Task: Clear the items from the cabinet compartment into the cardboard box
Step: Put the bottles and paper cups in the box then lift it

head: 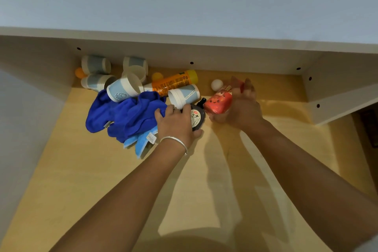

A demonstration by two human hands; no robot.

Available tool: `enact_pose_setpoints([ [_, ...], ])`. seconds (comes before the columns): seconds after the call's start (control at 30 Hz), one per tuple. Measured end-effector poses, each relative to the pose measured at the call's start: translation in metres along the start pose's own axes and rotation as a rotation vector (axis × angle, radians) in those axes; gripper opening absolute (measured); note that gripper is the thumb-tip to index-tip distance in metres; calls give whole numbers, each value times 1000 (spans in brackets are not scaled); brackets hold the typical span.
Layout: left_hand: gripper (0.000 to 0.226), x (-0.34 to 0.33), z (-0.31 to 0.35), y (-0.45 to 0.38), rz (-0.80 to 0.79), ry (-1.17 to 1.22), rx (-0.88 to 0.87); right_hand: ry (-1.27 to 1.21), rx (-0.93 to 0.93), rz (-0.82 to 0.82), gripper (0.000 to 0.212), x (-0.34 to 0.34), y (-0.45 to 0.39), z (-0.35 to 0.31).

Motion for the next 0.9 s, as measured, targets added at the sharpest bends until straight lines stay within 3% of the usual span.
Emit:
enact_pose_setpoints([
  [0.17,74,-2,3,-1,-16,-1,6,-14,1,-72,135,-1,-9,4],
  [0.43,67,8,-4,14,2,92,1,-136,84,137,112,7,22,17],
  [0.63,63,34,3,42,54,144,-26,-203,32,130,113,35,64,34],
  [0.9,61,94,55,61,215,220,-153,-255,23,297,113,111,129,62],
])
Point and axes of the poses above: each hand's wrist, its own y-axis away from the middle knuckle, its own x-axis out of the back of the hand, z = x × y, the point moved 5 cm from there along -y, towards the middle knuckle, and after that the axes turned 11 degrees about z, right-handed, at the moved point
